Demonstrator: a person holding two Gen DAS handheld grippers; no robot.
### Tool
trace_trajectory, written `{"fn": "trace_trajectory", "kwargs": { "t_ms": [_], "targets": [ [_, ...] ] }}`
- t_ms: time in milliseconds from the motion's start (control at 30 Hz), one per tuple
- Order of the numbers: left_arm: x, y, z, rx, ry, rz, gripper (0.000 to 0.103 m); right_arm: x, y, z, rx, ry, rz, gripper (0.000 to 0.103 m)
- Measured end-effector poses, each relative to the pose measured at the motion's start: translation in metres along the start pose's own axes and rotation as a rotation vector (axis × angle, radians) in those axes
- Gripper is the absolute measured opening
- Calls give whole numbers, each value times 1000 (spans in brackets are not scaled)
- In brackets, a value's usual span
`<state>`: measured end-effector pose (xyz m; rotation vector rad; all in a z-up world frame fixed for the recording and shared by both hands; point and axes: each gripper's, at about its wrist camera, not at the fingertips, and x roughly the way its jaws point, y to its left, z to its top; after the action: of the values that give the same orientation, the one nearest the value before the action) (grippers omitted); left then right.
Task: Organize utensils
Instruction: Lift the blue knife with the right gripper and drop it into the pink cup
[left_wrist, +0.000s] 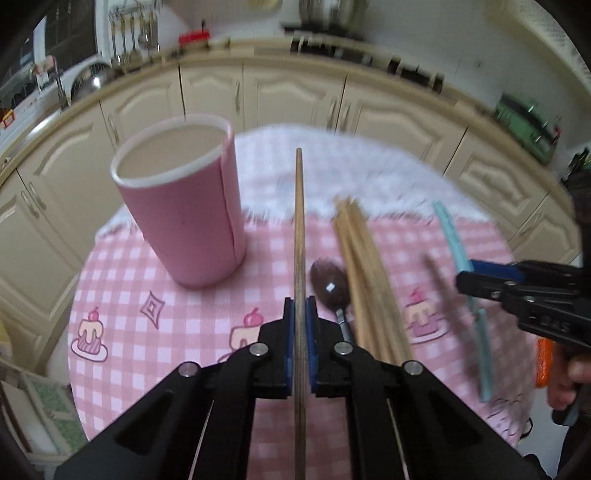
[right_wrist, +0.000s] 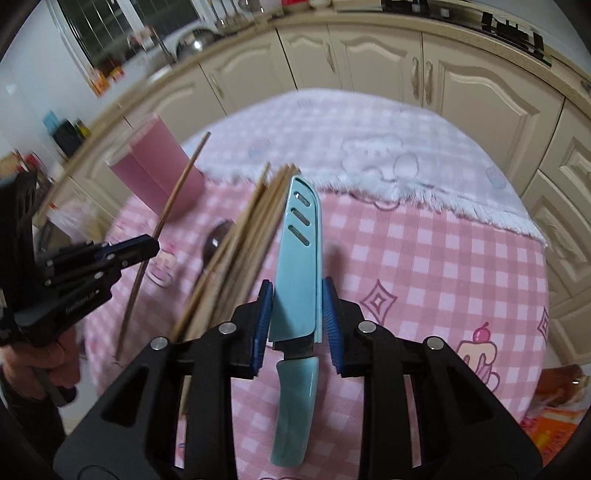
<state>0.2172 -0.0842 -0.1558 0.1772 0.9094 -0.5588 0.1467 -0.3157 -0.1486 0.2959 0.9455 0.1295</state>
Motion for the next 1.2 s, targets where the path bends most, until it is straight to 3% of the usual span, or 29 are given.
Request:
{"fn": "trace_trajectory", "kwargs": {
  "t_ms": [533, 900, 1200],
  "targets": [
    [-100, 11, 25, -85, -426, 20, 5, -39, 31, 17, -72, -209, 147, 27],
    [-141, 44, 76, -142, -639, 55, 6, -74, 87, 97, -176, -366, 230, 27],
    [-120, 74, 128, -184, -733, 93, 6, -60, 131, 158, -229, -397, 283, 27]
  ]
}}
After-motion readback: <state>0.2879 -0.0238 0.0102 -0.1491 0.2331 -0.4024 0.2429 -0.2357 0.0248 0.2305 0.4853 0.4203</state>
